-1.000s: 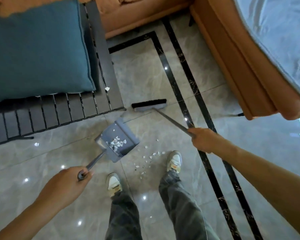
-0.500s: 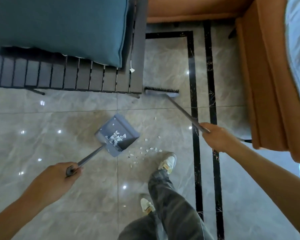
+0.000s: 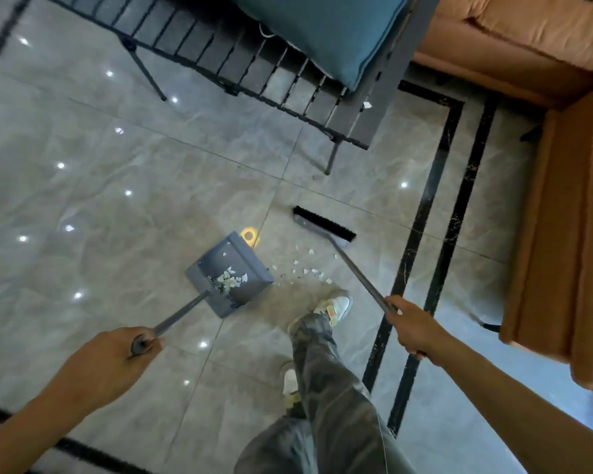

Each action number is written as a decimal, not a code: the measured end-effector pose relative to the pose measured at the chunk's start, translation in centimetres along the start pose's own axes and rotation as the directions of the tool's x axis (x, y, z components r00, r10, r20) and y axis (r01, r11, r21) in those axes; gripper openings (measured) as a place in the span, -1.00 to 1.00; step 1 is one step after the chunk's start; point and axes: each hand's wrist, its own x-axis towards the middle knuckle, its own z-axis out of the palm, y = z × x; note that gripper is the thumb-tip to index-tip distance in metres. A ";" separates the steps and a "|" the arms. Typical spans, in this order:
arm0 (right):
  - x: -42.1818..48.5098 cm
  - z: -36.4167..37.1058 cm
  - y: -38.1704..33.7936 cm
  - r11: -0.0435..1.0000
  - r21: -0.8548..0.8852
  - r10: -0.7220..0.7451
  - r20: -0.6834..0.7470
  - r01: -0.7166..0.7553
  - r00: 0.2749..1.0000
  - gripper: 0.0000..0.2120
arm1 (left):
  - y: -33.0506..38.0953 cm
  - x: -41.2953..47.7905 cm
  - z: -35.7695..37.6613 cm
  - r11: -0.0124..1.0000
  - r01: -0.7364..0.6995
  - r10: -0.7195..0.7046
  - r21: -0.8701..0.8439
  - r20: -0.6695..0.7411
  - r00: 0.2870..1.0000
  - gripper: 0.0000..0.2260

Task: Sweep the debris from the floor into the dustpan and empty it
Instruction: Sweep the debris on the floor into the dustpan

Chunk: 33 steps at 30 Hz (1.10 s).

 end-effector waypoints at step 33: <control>1.1 -7.1 -3.2 -0.044 -0.989 -0.378 0.148 0.142 0.914 -0.42 | -7.2 -12.5 14.5 0.973 0.161 -0.156 -0.168 0.040 0.987 -0.61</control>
